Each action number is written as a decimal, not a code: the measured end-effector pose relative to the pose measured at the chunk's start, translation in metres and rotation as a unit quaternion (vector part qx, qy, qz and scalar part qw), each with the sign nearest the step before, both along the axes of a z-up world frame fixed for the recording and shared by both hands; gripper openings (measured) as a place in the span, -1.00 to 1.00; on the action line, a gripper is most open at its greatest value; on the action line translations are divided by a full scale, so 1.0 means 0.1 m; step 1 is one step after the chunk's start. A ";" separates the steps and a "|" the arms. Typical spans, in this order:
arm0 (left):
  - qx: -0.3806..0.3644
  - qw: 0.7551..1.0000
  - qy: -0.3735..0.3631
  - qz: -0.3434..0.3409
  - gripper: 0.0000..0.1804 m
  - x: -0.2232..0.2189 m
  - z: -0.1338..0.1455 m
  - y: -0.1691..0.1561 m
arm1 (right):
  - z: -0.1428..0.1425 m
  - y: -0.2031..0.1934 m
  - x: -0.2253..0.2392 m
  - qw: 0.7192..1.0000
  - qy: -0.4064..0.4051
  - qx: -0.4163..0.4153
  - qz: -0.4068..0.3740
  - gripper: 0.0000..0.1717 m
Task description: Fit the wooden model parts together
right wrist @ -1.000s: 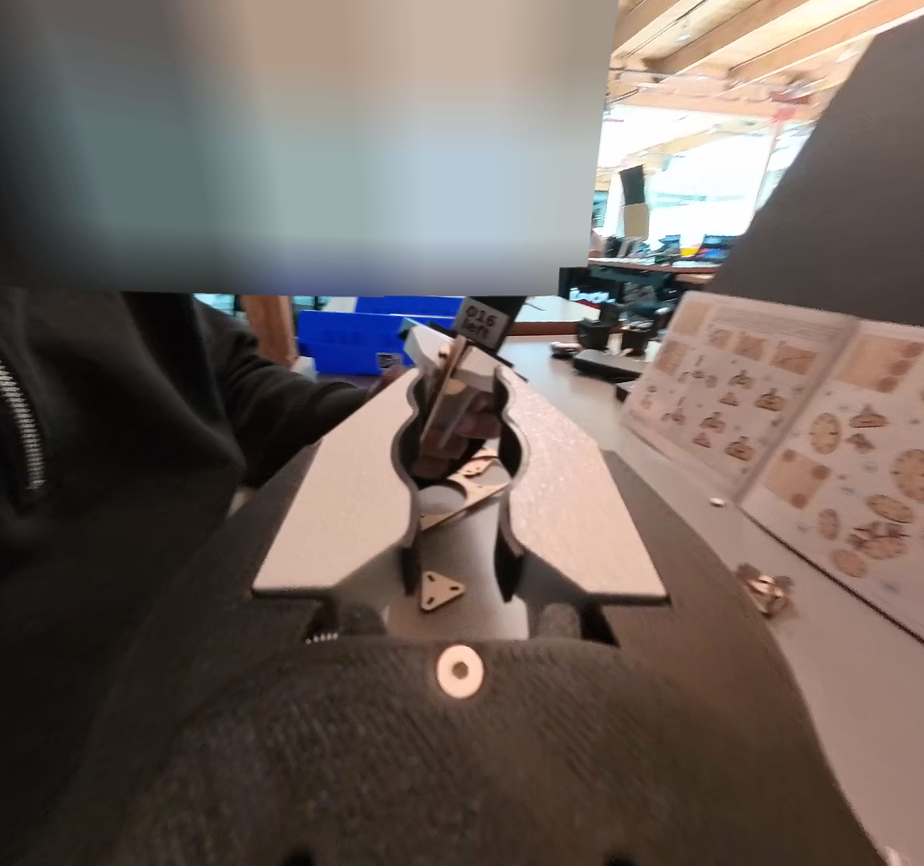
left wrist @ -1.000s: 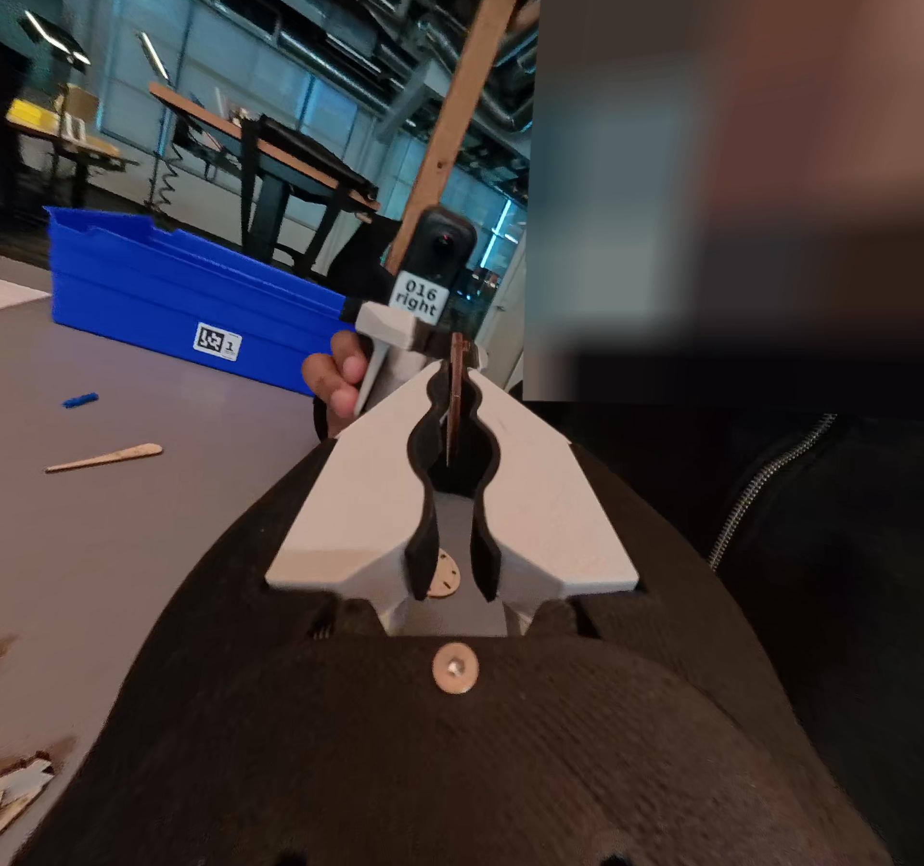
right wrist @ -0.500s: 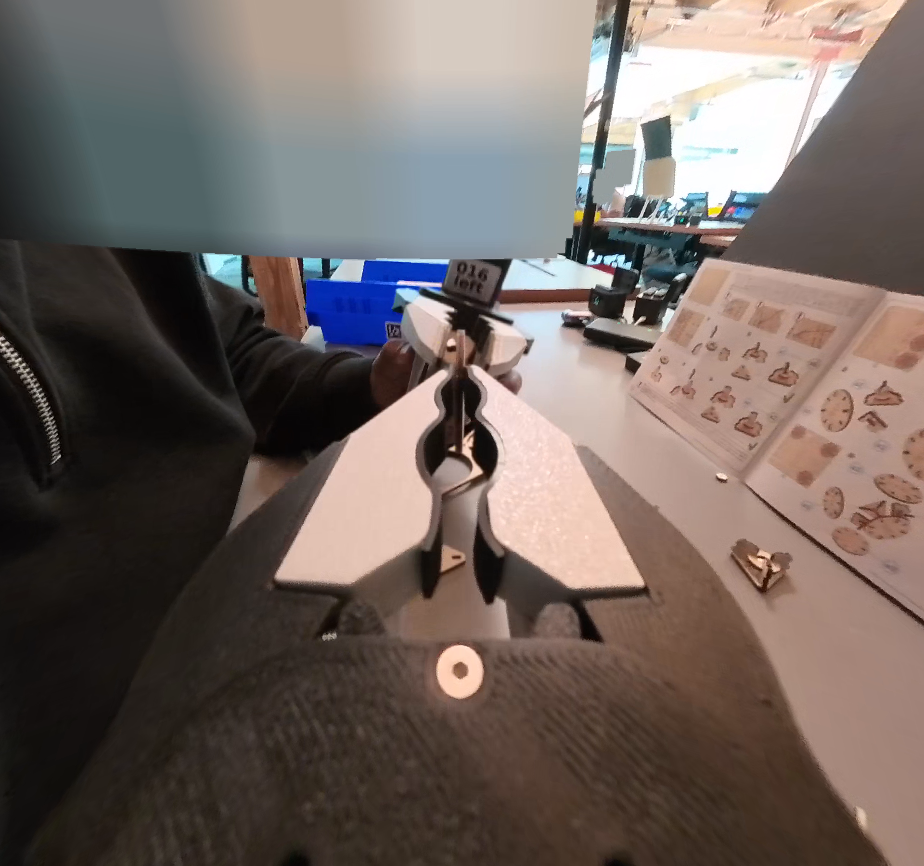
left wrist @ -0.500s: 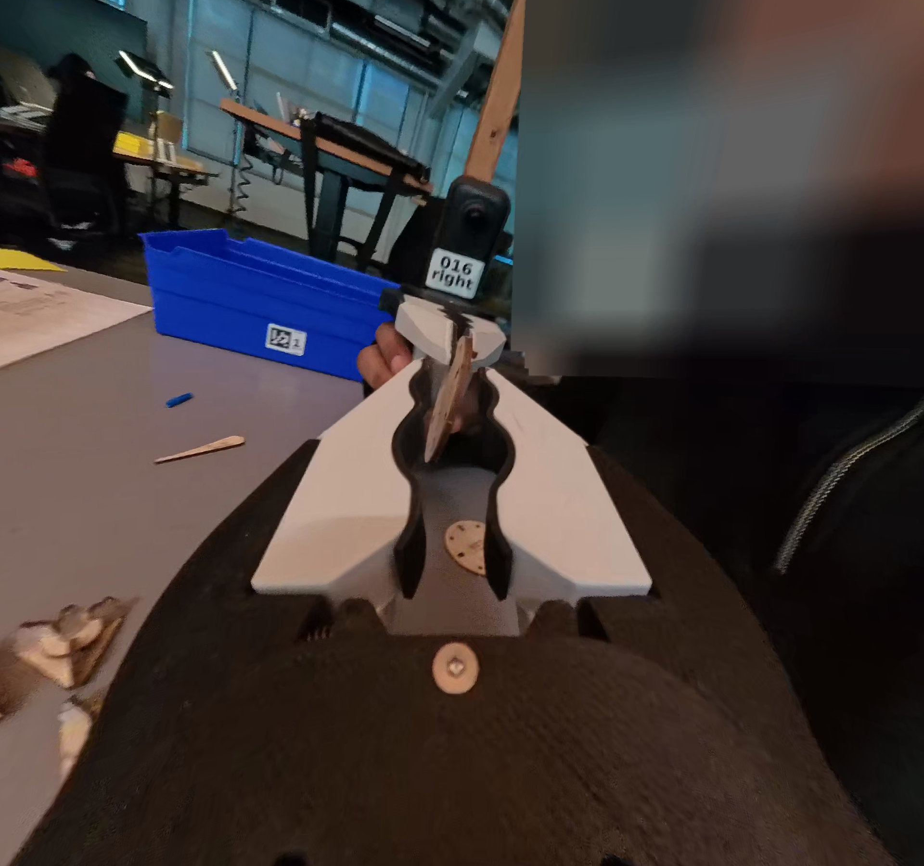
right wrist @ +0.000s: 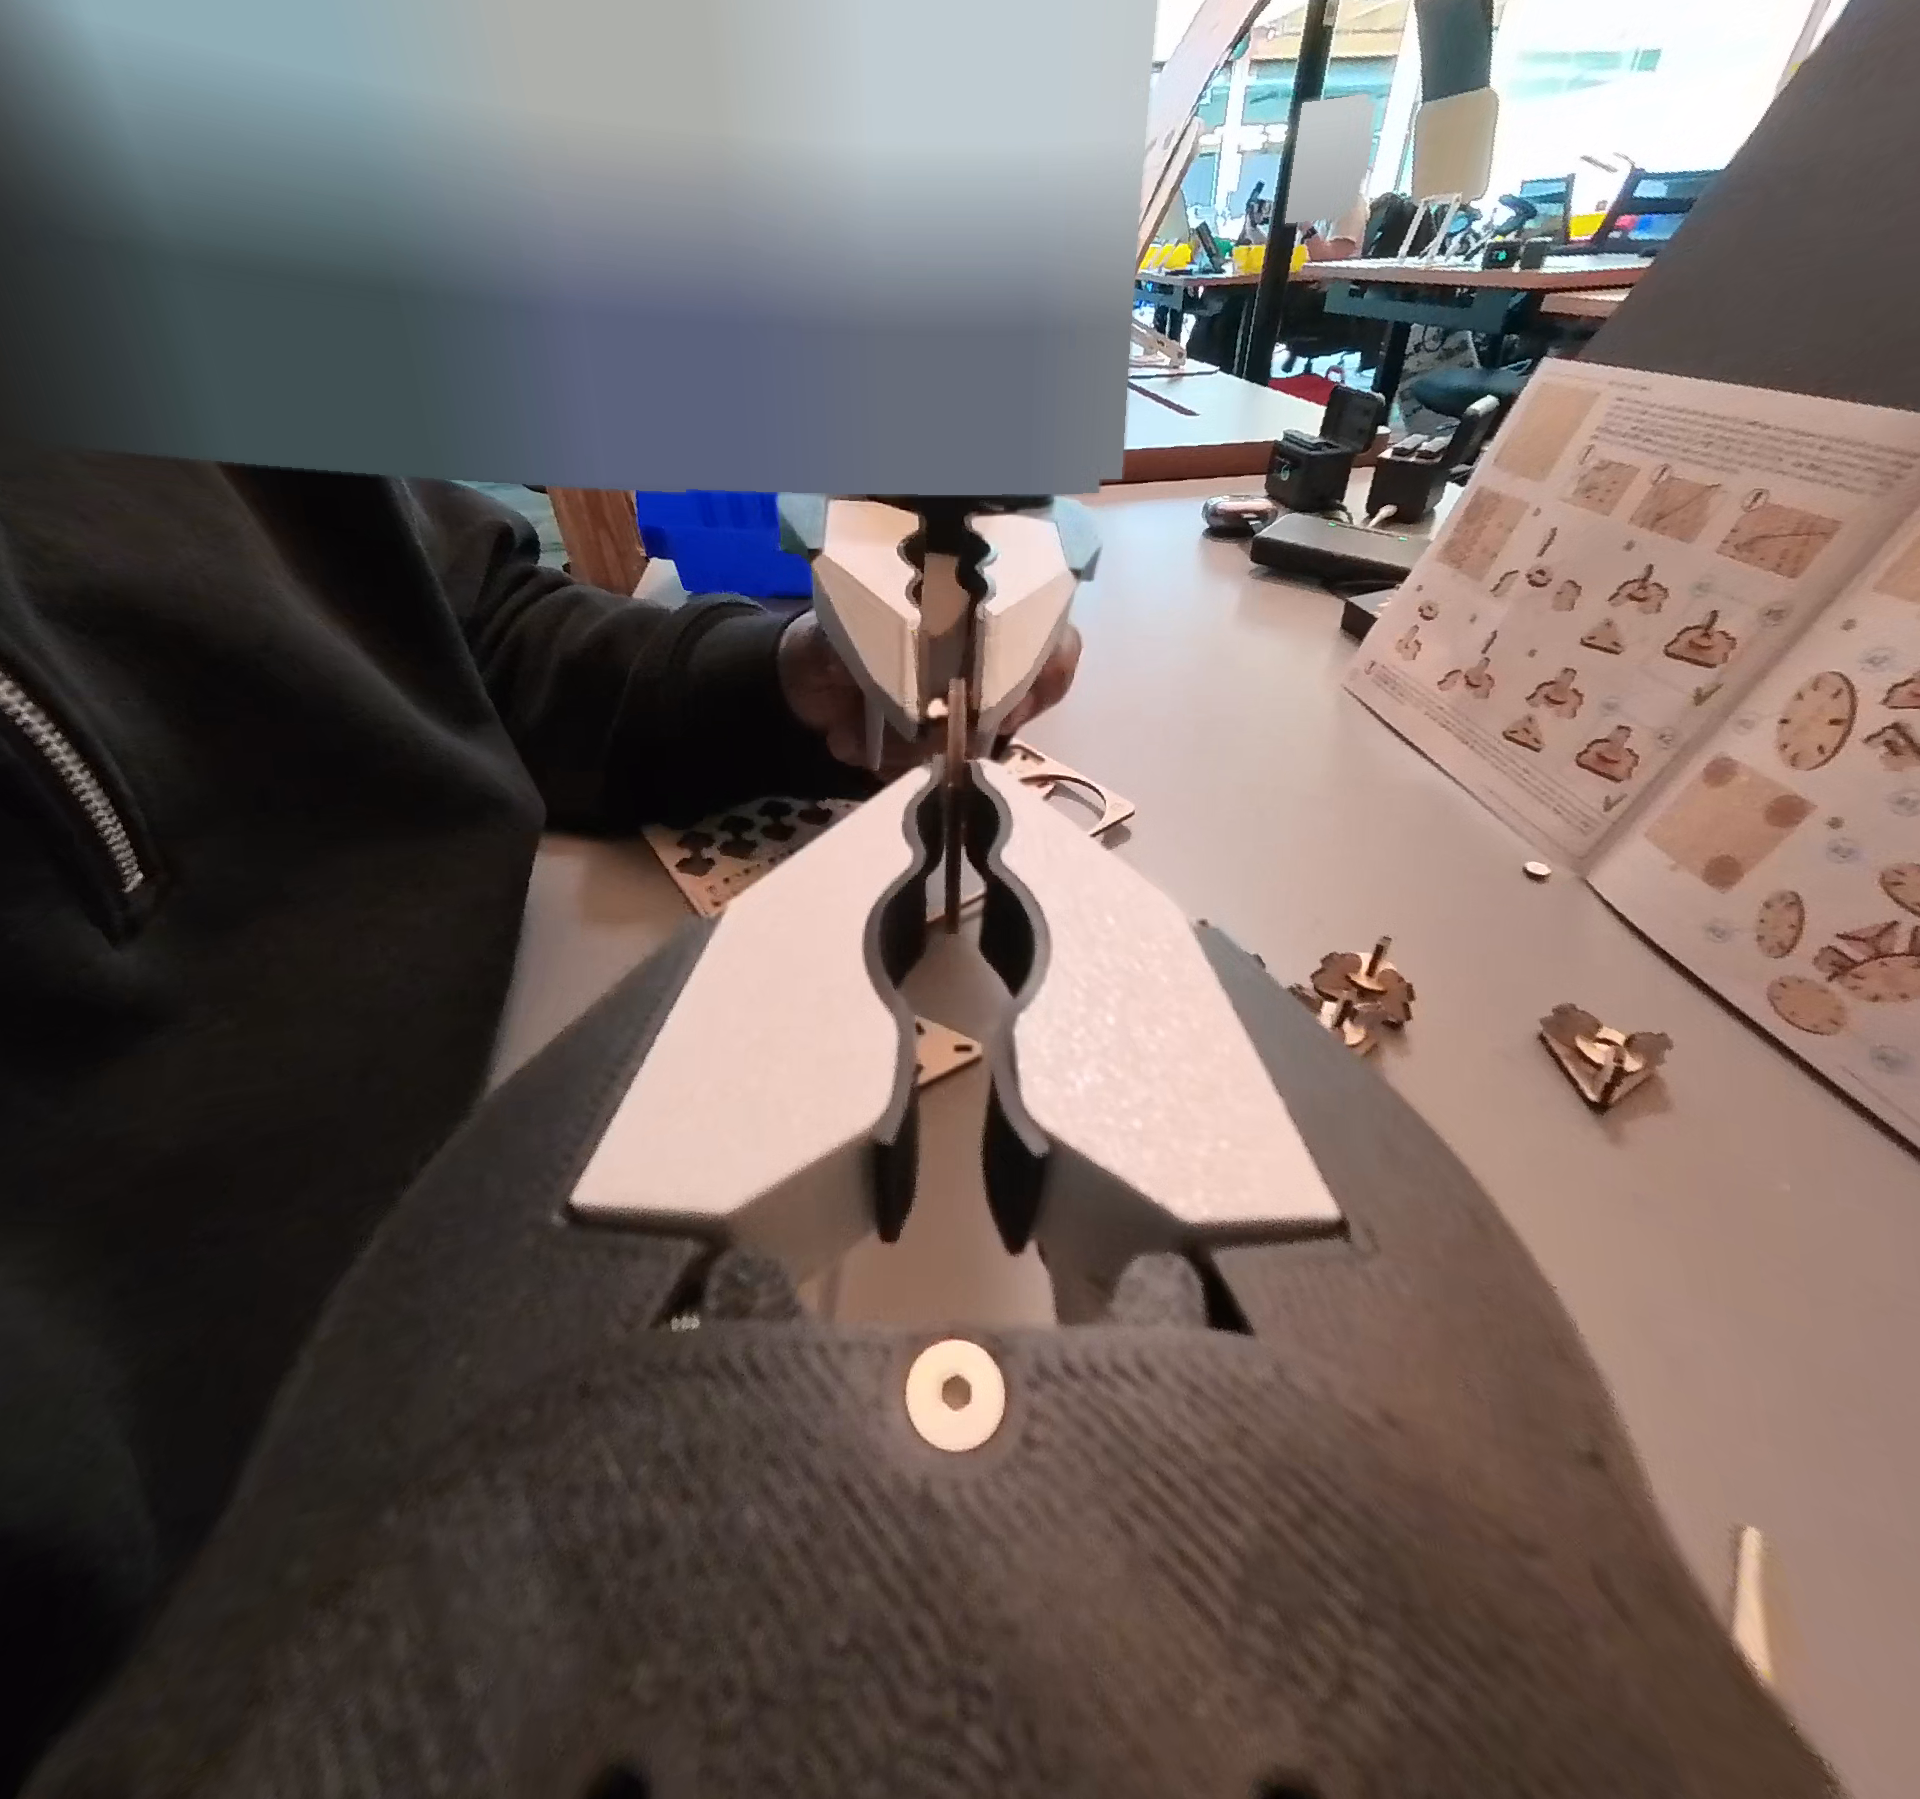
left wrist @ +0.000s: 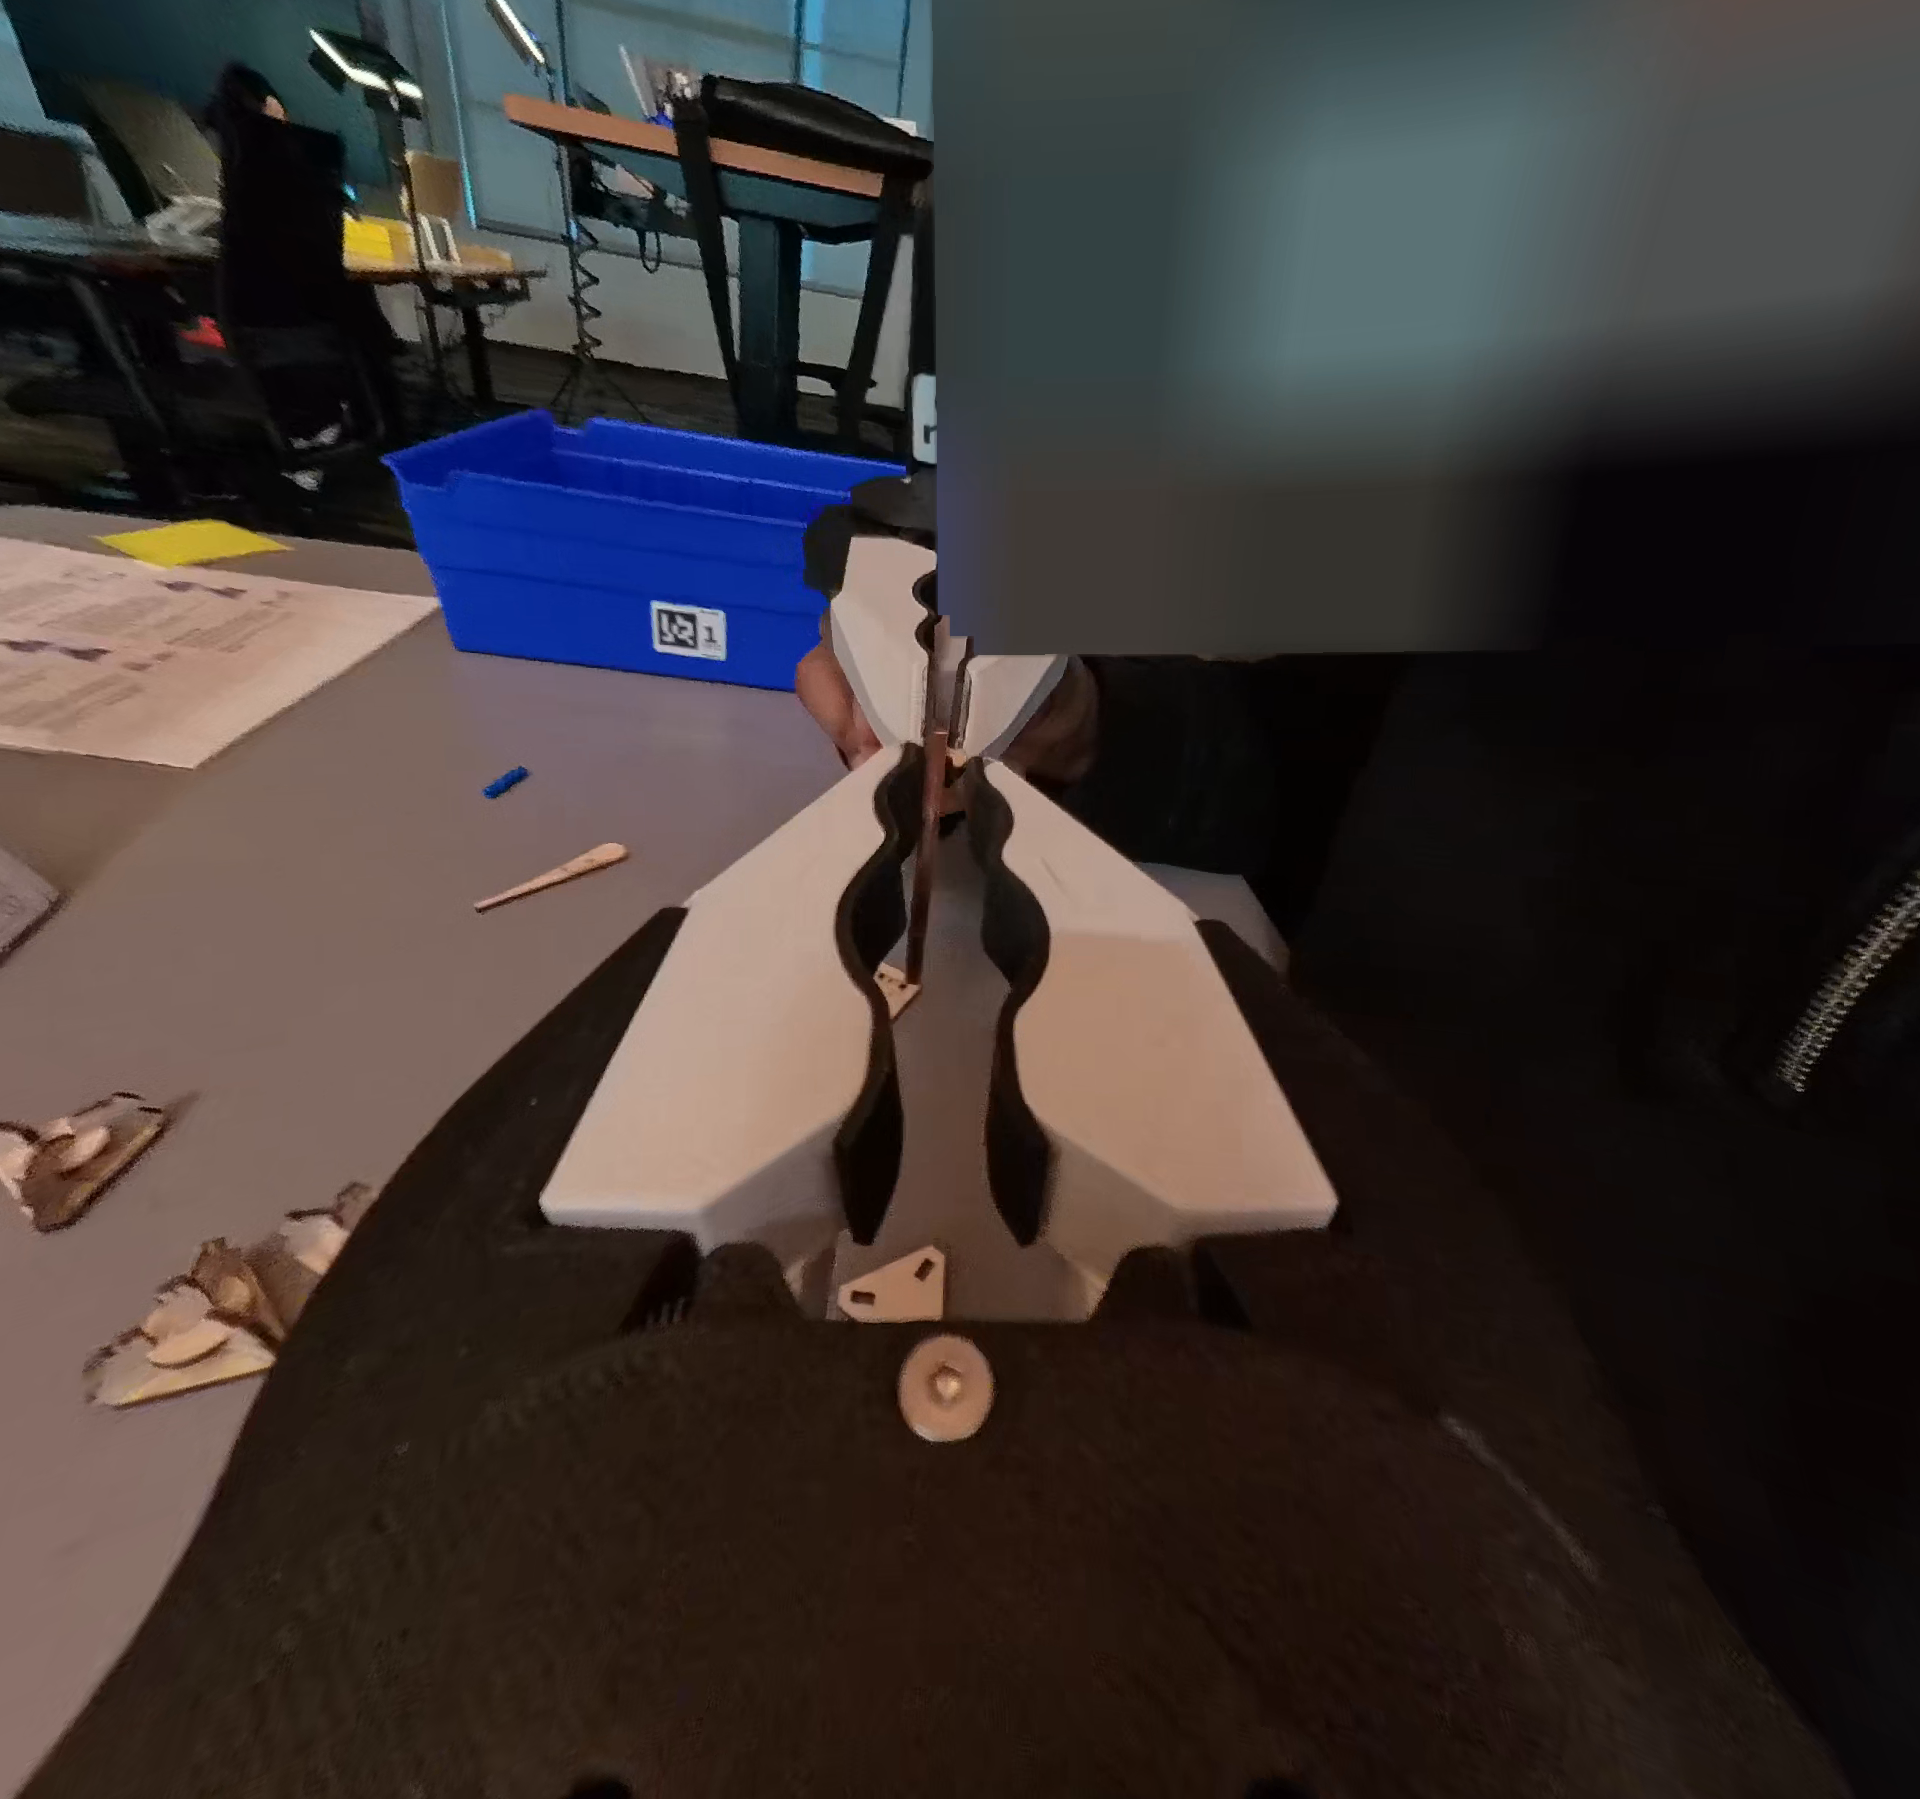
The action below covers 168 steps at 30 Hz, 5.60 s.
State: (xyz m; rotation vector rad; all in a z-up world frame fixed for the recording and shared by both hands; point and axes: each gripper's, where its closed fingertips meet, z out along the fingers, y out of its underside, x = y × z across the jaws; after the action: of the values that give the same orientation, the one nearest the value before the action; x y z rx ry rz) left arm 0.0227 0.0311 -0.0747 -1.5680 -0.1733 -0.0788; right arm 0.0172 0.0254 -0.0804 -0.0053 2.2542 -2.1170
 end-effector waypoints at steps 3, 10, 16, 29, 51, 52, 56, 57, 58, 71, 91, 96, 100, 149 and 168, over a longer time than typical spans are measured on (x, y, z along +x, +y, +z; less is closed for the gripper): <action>0.007 0.998 -0.050 -0.038 -0.95 0.04 -0.01 0.00 | -0.02 -0.01 0.03 1.000 0.008 0.006 0.006 -0.99; 0.006 0.997 -0.059 -0.056 -0.96 0.08 -0.04 0.00 | -0.04 -0.01 0.07 1.000 0.007 -0.002 0.025 -0.98; 0.002 0.996 -0.060 -0.063 -0.96 0.10 -0.07 0.02 | 0.00 -0.03 0.09 0.999 0.041 -0.021 0.002 -0.97; 0.012 0.991 -0.117 -0.057 -0.95 0.06 -0.03 0.05 | 0.05 -0.01 0.05 0.999 0.030 -0.006 -0.016 -0.99; -0.060 0.970 -0.234 0.038 -0.73 -0.37 -0.62 0.02 | -0.59 0.04 -0.40 0.964 -0.231 0.116 -0.068 -0.99; -0.088 0.964 -0.244 0.051 -0.73 -0.40 -0.74 0.01 | -0.75 0.03 -0.40 0.950 -0.262 0.153 -0.071 -1.00; -0.209 0.940 -0.259 0.080 -0.74 -0.40 -1.15 -0.01 | -1.11 0.08 -0.47 0.933 -0.250 0.233 -0.110 -0.95; -0.225 0.937 -0.253 0.084 -0.74 -0.39 -1.19 -0.01 | -1.13 0.10 -0.48 0.932 -0.246 0.241 -0.115 -0.95; -0.240 0.935 -0.245 0.089 -0.74 -0.38 -1.23 -0.01 | -1.15 0.13 -0.51 0.930 -0.240 0.249 -0.124 -0.95; -0.338 0.935 0.012 0.108 -0.78 -0.22 -1.23 0.21 | -0.27 0.29 -1.10 0.960 -0.045 0.009 -0.278 -1.00; -0.383 0.875 0.177 0.236 -1.00 -0.33 -1.15 0.30 | 0.28 -0.58 -1.27 0.950 -0.025 -0.166 -0.263 -1.00; -0.416 0.861 0.132 0.259 -1.00 -0.47 -1.30 0.14 | 0.17 -0.61 -1.30 0.955 -0.084 -0.166 -0.231 -0.73; -0.438 0.851 0.135 0.255 -1.00 -0.45 -1.39 0.15 | 0.15 -0.61 -1.22 0.959 -0.105 -0.178 -0.195 -0.66; -0.485 0.809 0.169 0.286 -0.98 -0.42 -1.41 0.14 | -0.18 -0.92 -1.16 0.970 0.001 -0.069 -0.233 -1.00; -0.480 0.813 0.164 0.284 -0.98 -0.42 -1.41 0.14 | 0.08 -0.82 -0.98 0.974 0.013 -0.087 -0.209 -1.00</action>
State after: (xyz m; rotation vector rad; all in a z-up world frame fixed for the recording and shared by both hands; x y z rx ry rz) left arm -0.0197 0.0449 -0.2157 -2.4293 -0.4472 0.8805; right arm -0.0807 -0.0563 -0.0723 0.4802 2.2306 -2.5199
